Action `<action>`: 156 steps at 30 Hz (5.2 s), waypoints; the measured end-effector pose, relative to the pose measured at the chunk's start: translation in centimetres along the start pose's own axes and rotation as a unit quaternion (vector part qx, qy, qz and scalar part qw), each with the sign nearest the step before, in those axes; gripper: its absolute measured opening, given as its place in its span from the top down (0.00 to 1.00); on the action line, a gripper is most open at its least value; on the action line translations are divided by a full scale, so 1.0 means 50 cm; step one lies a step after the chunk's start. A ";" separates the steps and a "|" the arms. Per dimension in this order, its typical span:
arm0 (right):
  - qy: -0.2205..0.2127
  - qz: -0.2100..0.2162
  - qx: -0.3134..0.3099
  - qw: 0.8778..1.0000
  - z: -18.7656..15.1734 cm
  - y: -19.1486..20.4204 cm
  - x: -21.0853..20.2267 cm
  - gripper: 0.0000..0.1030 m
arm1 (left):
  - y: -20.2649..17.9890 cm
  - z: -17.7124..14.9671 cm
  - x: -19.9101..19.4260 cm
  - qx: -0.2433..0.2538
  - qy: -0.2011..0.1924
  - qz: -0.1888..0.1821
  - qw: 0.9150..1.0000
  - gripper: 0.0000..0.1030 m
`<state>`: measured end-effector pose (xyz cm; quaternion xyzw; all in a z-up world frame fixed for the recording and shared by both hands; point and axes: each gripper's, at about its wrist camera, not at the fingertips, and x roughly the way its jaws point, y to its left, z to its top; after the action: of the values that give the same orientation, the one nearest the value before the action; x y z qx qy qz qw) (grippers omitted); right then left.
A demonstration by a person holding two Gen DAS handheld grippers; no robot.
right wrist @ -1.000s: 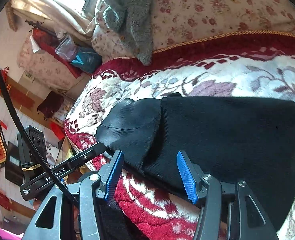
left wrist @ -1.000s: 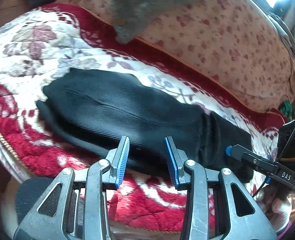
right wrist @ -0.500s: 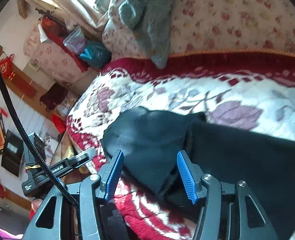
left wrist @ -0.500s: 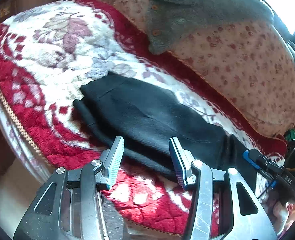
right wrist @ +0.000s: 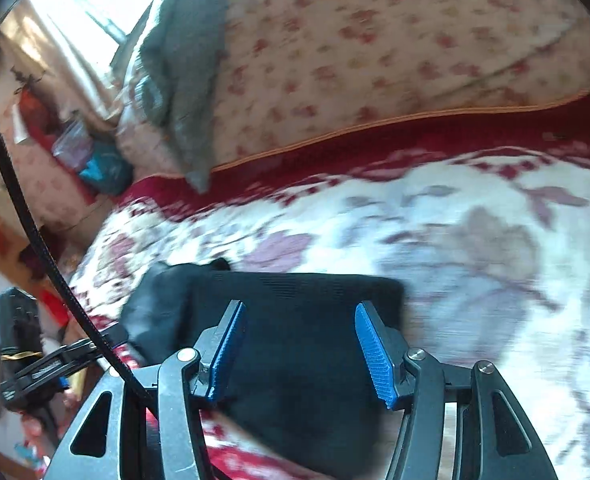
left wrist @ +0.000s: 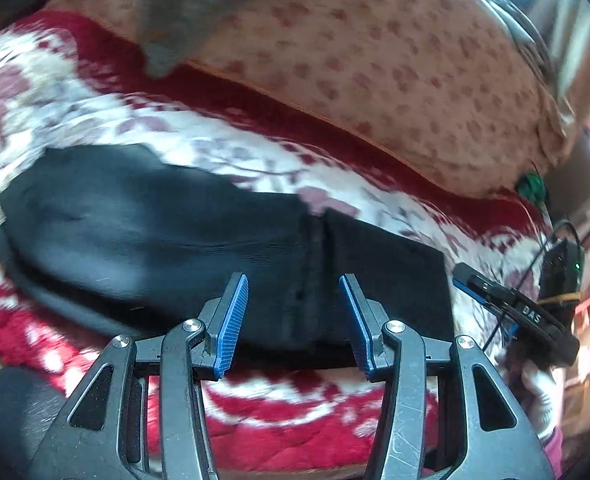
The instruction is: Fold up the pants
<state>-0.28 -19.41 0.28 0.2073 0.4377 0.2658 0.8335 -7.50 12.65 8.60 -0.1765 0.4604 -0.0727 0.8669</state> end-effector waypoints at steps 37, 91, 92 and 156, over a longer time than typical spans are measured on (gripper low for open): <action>0.007 -0.019 -0.064 0.998 -0.035 -0.016 0.049 0.75 | -0.015 -0.005 0.139 0.032 0.025 0.053 0.998 0.86; 0.233 0.183 -0.301 0.906 0.071 0.616 0.550 0.47 | 0.451 -0.038 -0.087 -0.334 -0.042 0.135 0.932 0.52; 0.237 0.180 -0.314 0.902 0.069 0.630 0.568 0.45 | 0.452 -0.034 -0.086 -0.336 -0.044 0.131 0.932 0.52; 0.149 0.214 -0.371 0.891 0.093 0.696 0.459 0.88 | 0.318 0.007 -0.169 -0.227 -0.170 0.087 0.955 0.86</action>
<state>5.45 21.28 8.65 -0.0701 0.3717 0.6089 0.6973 -12.56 29.90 9.37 -0.3372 0.3243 0.1403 0.8726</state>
